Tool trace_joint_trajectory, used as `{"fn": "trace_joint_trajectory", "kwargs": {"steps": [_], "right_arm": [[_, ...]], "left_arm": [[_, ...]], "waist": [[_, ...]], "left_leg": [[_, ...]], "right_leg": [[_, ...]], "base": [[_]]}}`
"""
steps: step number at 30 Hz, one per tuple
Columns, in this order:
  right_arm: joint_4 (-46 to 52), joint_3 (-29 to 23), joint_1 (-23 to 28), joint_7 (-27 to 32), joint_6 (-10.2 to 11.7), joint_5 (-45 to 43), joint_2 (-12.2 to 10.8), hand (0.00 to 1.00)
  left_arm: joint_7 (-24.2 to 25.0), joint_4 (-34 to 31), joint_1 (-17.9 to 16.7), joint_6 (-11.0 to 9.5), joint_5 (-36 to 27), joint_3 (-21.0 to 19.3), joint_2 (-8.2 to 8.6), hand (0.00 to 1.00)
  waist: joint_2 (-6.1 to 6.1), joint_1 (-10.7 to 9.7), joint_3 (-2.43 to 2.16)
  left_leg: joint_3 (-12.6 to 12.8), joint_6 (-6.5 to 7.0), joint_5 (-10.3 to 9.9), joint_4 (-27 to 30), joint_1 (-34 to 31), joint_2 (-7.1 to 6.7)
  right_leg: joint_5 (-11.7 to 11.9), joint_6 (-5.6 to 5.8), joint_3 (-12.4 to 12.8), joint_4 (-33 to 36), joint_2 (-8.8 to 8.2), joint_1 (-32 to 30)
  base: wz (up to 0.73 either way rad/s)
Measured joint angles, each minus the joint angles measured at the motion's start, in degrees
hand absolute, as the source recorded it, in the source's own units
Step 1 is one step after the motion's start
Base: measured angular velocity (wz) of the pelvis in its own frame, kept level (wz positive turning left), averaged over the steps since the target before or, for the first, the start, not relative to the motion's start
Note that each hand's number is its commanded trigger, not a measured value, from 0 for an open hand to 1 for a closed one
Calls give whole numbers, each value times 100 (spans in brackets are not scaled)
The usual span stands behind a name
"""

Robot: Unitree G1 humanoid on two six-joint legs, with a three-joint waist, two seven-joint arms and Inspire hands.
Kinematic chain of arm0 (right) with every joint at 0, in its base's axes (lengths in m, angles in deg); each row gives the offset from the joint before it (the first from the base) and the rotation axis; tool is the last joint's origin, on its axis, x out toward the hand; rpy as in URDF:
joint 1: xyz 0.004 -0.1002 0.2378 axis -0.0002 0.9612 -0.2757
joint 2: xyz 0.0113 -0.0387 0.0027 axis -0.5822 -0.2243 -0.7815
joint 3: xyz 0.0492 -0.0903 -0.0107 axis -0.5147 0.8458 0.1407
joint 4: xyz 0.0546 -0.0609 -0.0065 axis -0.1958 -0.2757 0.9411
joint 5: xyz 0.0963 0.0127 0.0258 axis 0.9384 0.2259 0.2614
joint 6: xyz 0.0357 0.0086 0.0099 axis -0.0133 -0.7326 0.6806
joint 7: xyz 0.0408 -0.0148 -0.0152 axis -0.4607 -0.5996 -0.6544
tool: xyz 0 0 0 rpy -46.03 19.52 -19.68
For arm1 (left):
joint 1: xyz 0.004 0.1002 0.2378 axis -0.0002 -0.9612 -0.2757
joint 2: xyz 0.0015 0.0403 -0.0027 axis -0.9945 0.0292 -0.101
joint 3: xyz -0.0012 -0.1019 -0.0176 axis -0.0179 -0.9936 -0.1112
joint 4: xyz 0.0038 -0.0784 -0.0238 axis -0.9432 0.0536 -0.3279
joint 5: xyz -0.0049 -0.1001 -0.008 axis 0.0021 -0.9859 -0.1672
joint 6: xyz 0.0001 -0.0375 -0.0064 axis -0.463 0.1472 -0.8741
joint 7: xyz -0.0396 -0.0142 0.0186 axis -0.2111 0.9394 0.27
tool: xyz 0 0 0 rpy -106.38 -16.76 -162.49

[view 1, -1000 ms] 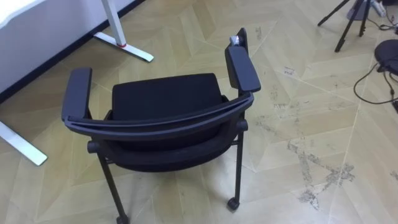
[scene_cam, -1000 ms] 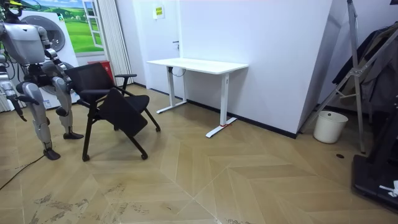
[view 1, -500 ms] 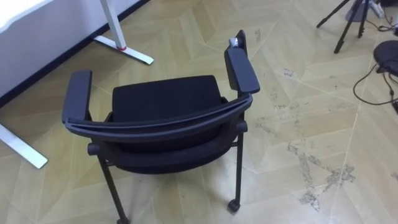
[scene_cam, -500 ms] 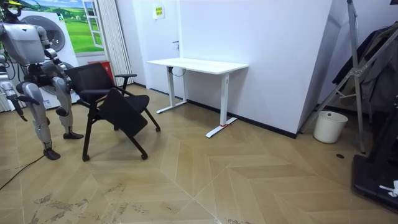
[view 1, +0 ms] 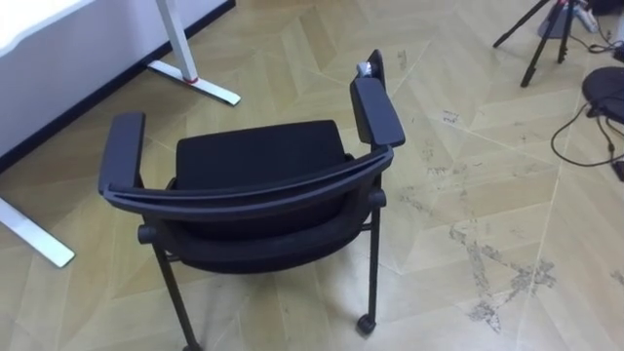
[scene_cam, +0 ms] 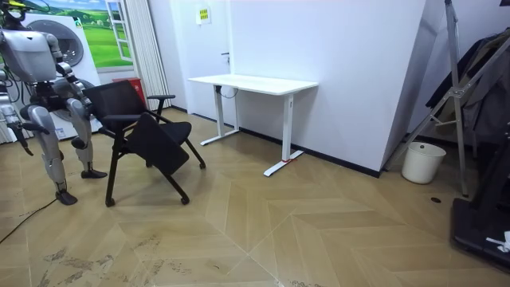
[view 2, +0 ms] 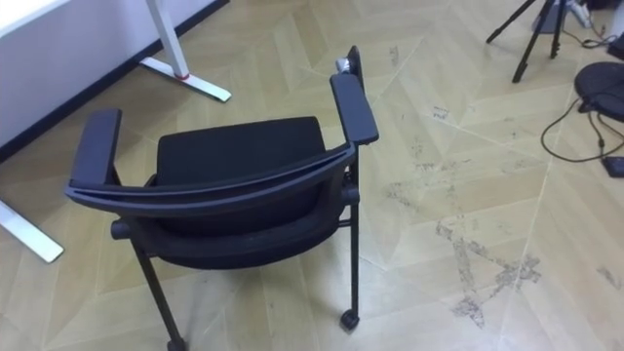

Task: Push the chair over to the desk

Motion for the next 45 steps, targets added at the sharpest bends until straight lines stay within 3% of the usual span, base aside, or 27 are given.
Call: {"fn": "trace_joint_trajectory", "kwargs": {"steps": [2,4,9,17,22,24,29,31,35,38,41,43,45], "right_arm": [[2,-1,-6,44,-1,-36,0,0],[1,-116,-35,62,-38,-178,1,0],[2,-211,-29,161,-40,-194,17,0],[-167,-289,-19,138,-36,-193,70,0],[-167,-461,-2,110,-32,-233,110,0],[-168,-553,5,76,-32,-243,113,0],[-156,-855,39,-38,-26,-659,307,0],[-136,-962,57,-37,-18,-683,459,0],[-139,-996,30,-30,-14,-680,590,0],[-161,-994,-51,-53,-20,-675,559,0],[-223,-990,-199,-161,-22,-644,552,0],[-241,-981,-252,-226,-23,-548,547,0],[-274,-952,-254,-260,-27,-477,536,0]], "left_arm": [[-214,-2,5,-3,236,-56,-6,0],[-541,-116,-14,10,916,-292,-25,0],[-1275,-378,-64,21,1552,-463,-146,0],[-2218,-383,7,16,2673,-743,-185,0],[-2743,-477,141,9,3336,-911,-367,0],[-2768,-600,233,-20,3381,-914,-513,0],[-2767,-735,701,-69,3720,-942,-1156,0],[-2761,-965,848,-66,3726,-942,-1406,0],[-2694,-1673,1076,-10,3897,-931,-1486,0],[-2577,-2250,1200,37,4484,-939,-1486,0],[-2442,-2877,1197,72,4901,-908,-1482,0],[-2246,-3347,1148,163,4964,-893,-1465,0],[-2125,-3734,1045,268,5186,-880,-1455,0]], "waist": [[-7,7,-4],[-1,-10,-25],[-1,-50,12],[146,-120,-3],[186,-145,-3],[222,-146,19],[349,-154,36],[504,-172,-4],[697,-150,-25],[734,-124,-49],[709,-143,-41],[621,-150,11],[544,-173,13]], "left_leg": [[-2,0,0,1,-5,0],[-17,0,0,9,2,3],[-26,0,0,4,88,7],[-31,0,0,-4,98,6],[-33,0,0,-3,116,6],[-33,0,0,-18,141,6],[8,-22,-14,-47,165,4],[15,-29,-19,-95,183,2],[2,-29,-19,-89,121,-4],[-3,-29,-18,-79,108,1],[-24,-29,-17,-76,119,8],[-60,-29,-17,-75,136,11],[-65,-29,-17,-66,128,10]], "right_leg": [[-3,0,-13,0,0,2],[-10,-1,-11,3,-1,26],[-46,0,-56,-2,-3,144],[-38,-5,-58,-56,2,182],[-45,-5,-27,-30,4,167],[-44,-5,-19,-26,5,179],[-43,-5,18,13,5,154],[-43,-5,6,31,2,147],[-44,-4,9,91,-14,60],[-98,-10,10,186,-23,11],[-132,-13,-6,227,-24,14],[-132,-13,-42,201,-22,61],[-132,-13,-42,175,-22,70]], "base": [[0],[2],[6],[1],[-2],[-2],[-2],[0],[0],[0],[0],[6],[5]]}}
